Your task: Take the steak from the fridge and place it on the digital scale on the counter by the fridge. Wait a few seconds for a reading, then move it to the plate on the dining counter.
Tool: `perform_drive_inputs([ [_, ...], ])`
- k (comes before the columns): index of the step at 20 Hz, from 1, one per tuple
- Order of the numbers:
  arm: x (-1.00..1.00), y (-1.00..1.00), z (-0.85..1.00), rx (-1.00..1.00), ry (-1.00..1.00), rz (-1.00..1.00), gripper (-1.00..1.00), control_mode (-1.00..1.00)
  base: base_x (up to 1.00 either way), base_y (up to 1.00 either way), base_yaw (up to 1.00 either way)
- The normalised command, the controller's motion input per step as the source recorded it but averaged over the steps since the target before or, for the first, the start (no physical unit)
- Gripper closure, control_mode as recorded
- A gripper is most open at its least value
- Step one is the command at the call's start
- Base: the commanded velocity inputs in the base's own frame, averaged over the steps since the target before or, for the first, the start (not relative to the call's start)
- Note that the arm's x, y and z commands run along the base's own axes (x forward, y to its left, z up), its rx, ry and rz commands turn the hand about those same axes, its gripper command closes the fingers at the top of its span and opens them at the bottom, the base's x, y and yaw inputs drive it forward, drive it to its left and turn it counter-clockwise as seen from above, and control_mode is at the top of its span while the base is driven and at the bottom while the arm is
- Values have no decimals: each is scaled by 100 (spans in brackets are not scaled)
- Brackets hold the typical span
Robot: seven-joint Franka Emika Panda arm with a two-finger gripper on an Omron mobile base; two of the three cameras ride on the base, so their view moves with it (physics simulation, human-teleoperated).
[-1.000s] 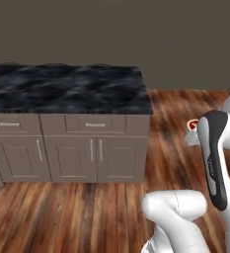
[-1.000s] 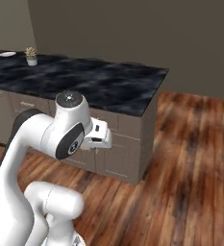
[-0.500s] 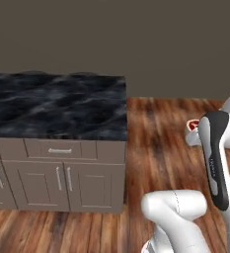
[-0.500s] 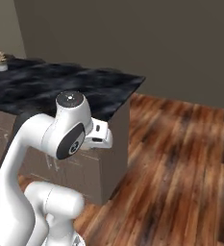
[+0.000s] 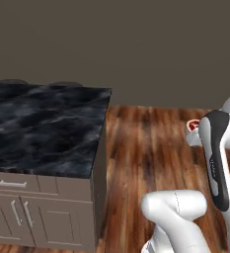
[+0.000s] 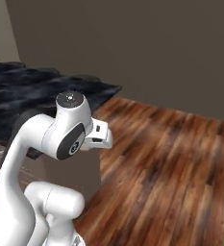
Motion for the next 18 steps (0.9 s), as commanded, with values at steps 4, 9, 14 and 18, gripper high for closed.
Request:
perform_drive_inputs([
  [4,0,0,0,0,0,0,100,100,100,-100,19],
  [9,0,0,0,0,0,0,100,100,100,-100,20],
  [14,0,0,0,0,0,0,100,100,100,-95,24],
  [18,0,0,0,0,0,0,100,100,100,-96,27],
])
